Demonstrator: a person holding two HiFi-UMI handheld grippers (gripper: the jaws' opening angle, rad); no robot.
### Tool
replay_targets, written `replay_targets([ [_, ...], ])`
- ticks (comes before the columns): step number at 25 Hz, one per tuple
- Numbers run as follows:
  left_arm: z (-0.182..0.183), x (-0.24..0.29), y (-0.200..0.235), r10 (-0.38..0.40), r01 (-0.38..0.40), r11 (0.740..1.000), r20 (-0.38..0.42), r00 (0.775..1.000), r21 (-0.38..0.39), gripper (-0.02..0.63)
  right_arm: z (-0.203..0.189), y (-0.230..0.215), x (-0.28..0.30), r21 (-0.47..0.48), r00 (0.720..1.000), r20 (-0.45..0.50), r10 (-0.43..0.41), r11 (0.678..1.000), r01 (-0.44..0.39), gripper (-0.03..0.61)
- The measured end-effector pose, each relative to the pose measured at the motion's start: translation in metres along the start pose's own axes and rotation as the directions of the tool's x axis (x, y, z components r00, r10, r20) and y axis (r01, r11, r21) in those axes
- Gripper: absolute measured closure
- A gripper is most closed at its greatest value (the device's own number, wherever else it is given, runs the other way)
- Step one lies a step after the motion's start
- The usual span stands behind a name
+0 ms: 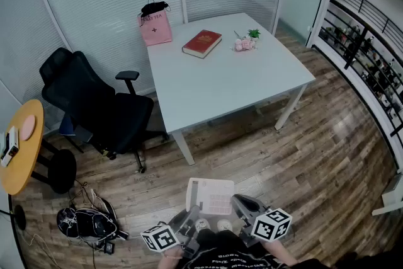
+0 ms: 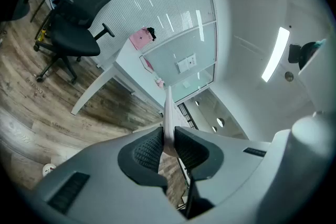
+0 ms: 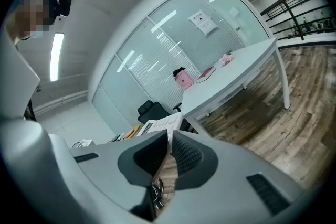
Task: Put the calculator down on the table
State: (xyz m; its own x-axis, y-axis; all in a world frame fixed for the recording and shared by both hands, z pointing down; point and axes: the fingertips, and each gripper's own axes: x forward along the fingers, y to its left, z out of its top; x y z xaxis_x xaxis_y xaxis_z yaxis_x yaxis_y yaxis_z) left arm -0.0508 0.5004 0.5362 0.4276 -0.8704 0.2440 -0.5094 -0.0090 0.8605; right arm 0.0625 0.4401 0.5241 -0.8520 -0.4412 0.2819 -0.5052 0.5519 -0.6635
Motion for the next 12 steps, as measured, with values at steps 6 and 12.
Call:
replay_targets([
  [6,-0.0006,0.0013,-0.0068,-0.015,0.015,1.000,0.001,1.000,0.001,0.531,0.0011,-0.0001,-0.0061,-0.011,1.000,0.007,-0.004,1.000,0.004,0.541],
  [12,-0.0078,-0.0009,0.0026,0.006,-0.006,1.000,-0.023,1.000,0.003,0.531,-0.0022,-0.0028,-0.0077,-0.012,0.998,0.044,-0.039,0.999,0.040,0.532],
])
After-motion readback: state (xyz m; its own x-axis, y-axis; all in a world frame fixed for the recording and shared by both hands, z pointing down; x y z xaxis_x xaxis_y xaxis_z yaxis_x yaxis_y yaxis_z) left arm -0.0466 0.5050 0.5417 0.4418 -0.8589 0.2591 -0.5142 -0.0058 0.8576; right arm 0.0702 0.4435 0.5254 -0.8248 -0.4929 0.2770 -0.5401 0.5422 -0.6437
